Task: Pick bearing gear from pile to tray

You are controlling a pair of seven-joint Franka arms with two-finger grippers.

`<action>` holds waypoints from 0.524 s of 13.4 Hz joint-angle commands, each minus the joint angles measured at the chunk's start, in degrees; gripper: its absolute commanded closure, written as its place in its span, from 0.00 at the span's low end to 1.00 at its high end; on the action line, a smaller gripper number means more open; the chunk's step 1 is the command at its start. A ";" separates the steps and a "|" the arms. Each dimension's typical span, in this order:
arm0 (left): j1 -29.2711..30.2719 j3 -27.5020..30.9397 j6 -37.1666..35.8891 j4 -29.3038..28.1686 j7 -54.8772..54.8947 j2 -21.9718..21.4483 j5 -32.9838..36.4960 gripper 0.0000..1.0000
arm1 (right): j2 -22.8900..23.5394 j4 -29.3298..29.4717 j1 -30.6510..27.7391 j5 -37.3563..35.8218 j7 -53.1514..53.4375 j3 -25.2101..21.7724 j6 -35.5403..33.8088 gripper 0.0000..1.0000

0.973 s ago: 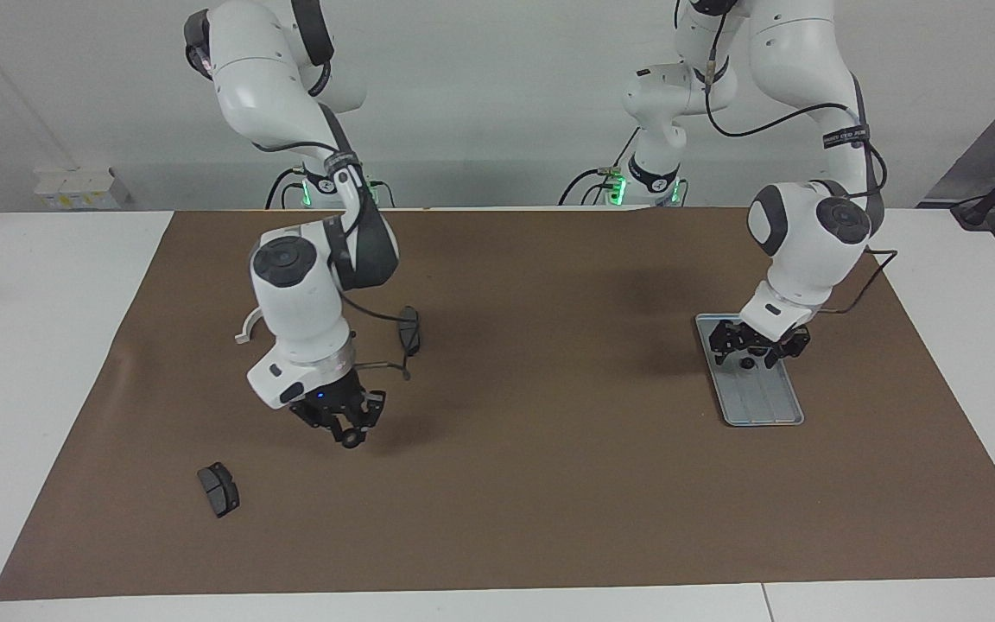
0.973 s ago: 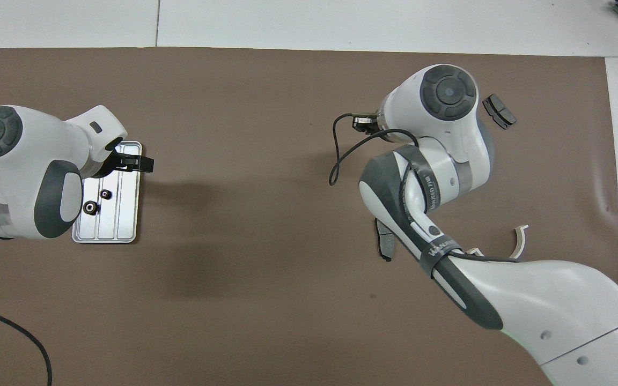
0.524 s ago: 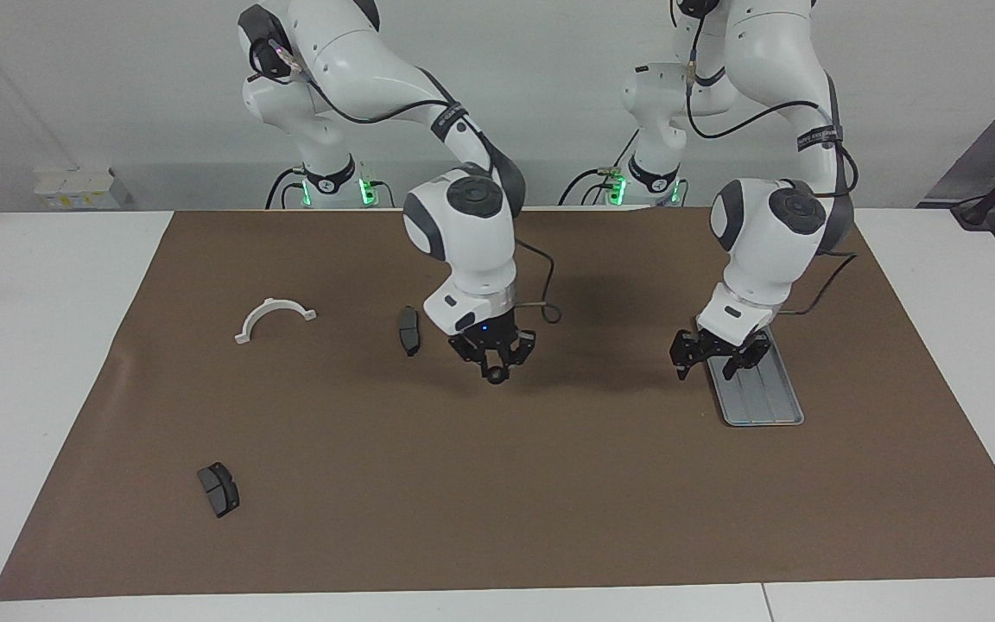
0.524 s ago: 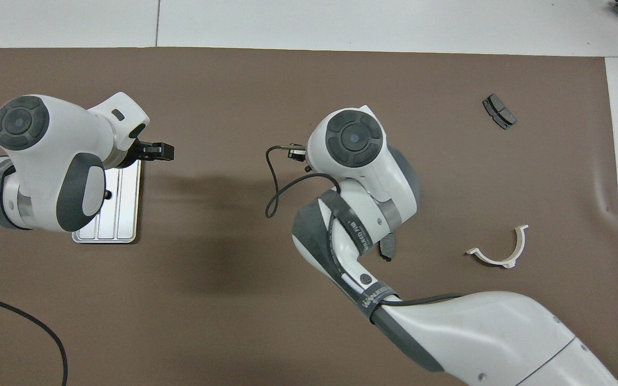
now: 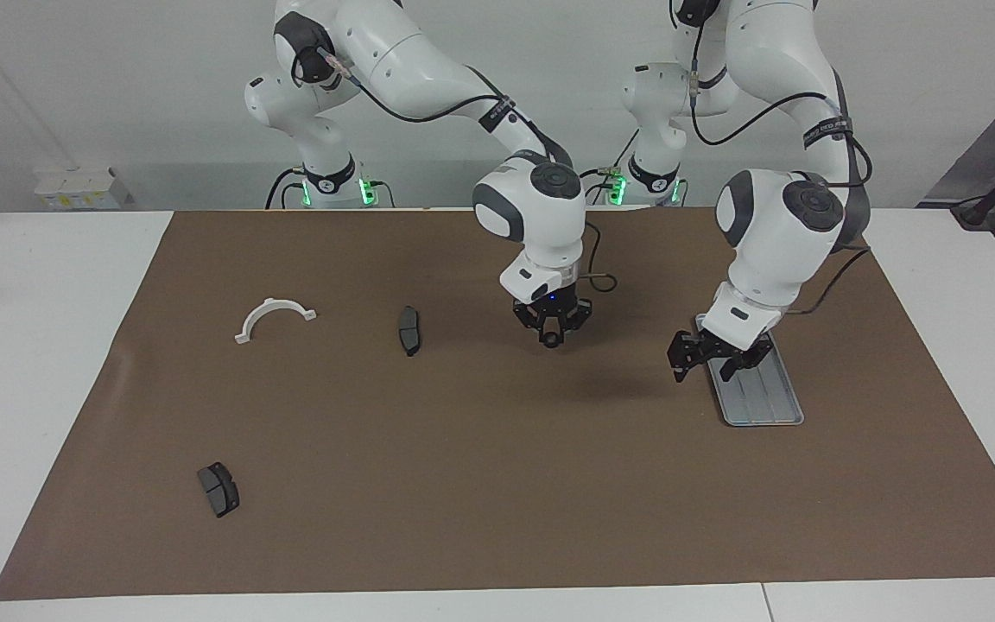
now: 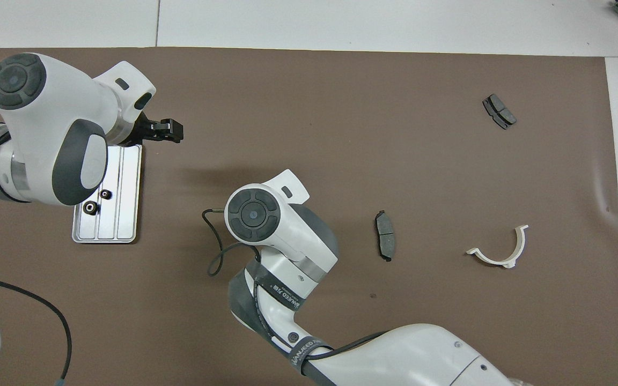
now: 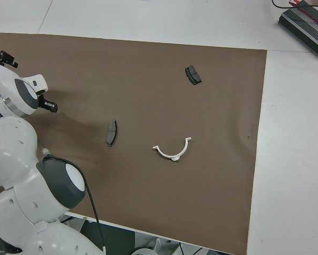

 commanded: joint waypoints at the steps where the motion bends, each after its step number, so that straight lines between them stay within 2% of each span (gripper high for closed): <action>1: -2.34 0.86 -1.38 2.12 -2.55 1.67 -0.66 0.18 | -0.96 -5.33 -0.06 -1.45 1.44 -0.21 5.38 1.00; 2: -3.48 0.95 -1.12 2.12 -4.04 2.19 -0.57 0.18 | -1.31 -6.39 -0.06 -1.63 1.44 -0.21 6.18 0.98; 3: -4.53 0.95 -0.77 2.38 -5.79 2.63 -0.48 0.18 | -1.49 -6.57 -0.06 -1.71 1.44 -0.21 6.10 0.75; 4: -5.85 1.04 -0.76 3.87 -7.81 4.20 -0.31 0.19 | -1.40 -6.14 -0.06 -1.72 1.44 -0.29 5.84 0.22; 5: -7.17 1.04 -1.03 5.45 -9.66 5.26 -0.04 0.19 | -1.58 -5.53 -0.32 -1.72 1.44 -0.29 5.66 0.00; 7: -9.02 1.13 -0.68 5.73 -11.69 6.24 0.13 0.20 | -4.90 -6.30 -2.25 -1.54 1.01 -0.21 4.61 0.00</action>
